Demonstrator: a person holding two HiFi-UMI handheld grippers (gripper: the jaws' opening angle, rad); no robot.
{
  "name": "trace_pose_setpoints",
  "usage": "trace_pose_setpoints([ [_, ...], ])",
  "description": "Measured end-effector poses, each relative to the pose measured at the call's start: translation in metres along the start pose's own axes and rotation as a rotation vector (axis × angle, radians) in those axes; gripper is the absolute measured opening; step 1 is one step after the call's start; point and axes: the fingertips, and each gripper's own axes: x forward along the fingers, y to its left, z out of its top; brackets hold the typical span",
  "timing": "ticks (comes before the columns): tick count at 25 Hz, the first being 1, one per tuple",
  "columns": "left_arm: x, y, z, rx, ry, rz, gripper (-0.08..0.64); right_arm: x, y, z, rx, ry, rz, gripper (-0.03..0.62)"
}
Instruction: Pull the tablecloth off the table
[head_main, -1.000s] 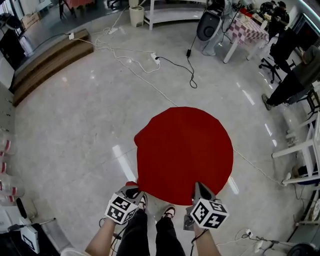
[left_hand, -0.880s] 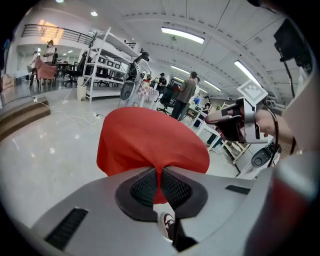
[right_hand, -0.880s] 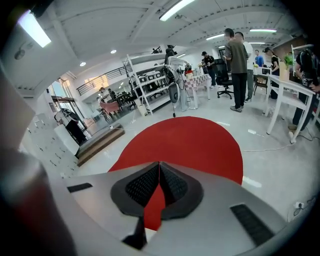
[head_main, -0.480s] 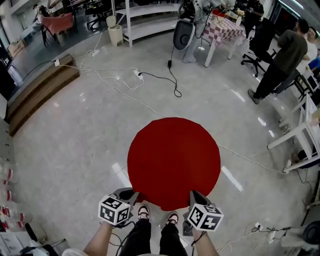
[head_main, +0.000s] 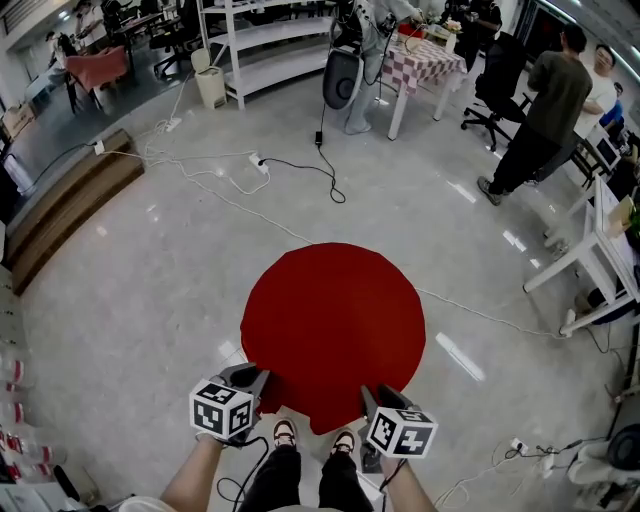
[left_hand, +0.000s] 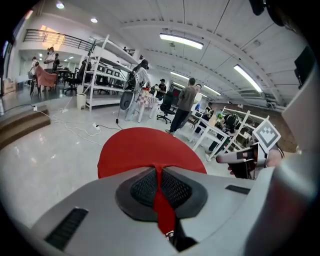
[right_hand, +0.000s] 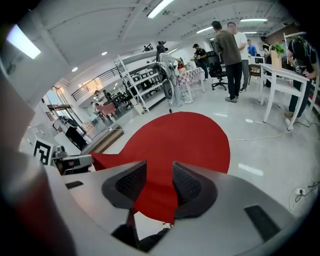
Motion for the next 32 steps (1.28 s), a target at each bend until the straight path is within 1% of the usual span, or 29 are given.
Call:
trace_pose_setpoints([
  [3,0.002,-0.005,0.013,0.001,-0.022,0.005,0.018,0.003,0.004,-0.006,-0.026,0.029,0.022,0.209],
  [6,0.003,-0.01,0.023,0.003,-0.039,0.009,0.018,0.007,0.012,-0.01,-0.075,0.054,0.048,0.252],
  [9,0.001,-0.011,0.031,-0.003,-0.057,0.012,0.018,0.014,0.022,-0.013,-0.115,0.085,0.094,0.284],
  [12,0.001,-0.011,0.035,-0.005,-0.074,0.017,0.018,0.024,0.028,-0.019,-0.149,0.121,0.142,0.299],
  [16,-0.001,-0.011,0.041,-0.025,-0.093,0.026,0.018,0.035,0.035,-0.024,-0.2,0.151,0.177,0.311],
  [22,-0.005,-0.016,0.044,-0.036,-0.103,0.031,0.018,0.044,0.044,-0.02,-0.339,0.162,0.198,0.319],
  [24,-0.008,-0.018,0.045,-0.037,-0.107,0.033,0.018,0.048,0.047,-0.022,-0.376,0.183,0.213,0.319],
  [26,-0.01,-0.019,0.046,-0.039,-0.114,0.033,0.018,0.053,0.046,-0.026,-0.406,0.208,0.207,0.319],
  [28,-0.011,-0.02,0.048,-0.042,-0.124,0.029,0.018,0.059,0.043,-0.028,-0.417,0.216,0.183,0.319],
  [32,-0.015,-0.022,0.055,-0.035,-0.138,0.025,0.018,0.065,0.042,-0.024,-0.362,0.197,0.167,0.314],
])
